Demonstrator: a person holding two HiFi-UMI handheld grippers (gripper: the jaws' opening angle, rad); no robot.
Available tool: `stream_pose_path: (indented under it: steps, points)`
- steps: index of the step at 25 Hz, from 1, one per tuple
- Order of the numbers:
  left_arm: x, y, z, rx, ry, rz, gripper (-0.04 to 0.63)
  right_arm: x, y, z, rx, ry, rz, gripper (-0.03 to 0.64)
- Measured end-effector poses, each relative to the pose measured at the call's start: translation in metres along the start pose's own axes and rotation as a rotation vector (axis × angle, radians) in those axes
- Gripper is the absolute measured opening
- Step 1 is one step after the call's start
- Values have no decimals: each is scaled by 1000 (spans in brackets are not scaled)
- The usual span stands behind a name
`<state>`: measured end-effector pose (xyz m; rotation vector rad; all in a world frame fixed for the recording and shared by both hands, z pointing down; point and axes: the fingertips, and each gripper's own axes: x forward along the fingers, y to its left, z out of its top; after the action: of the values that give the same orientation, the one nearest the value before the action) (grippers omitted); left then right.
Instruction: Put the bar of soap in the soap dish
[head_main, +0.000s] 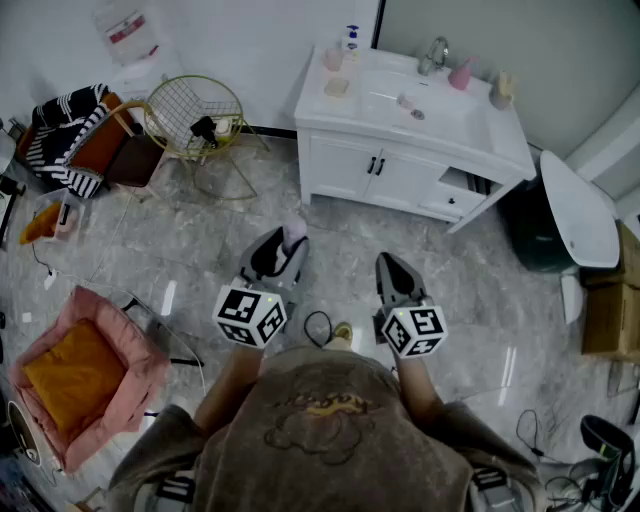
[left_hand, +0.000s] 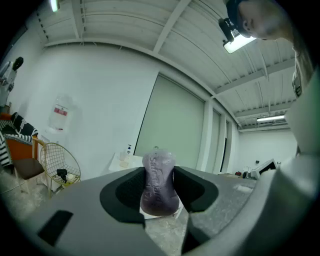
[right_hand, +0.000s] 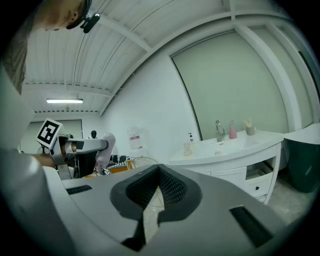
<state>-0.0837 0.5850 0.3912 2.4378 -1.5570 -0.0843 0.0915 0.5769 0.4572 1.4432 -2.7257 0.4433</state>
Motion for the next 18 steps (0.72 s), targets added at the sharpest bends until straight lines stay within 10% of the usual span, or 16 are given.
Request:
stream_pose_path:
  steps: [18]
  points:
    - [67,-12,-9,-9,-67,57,179,34,-76,7,-54,23,52,2]
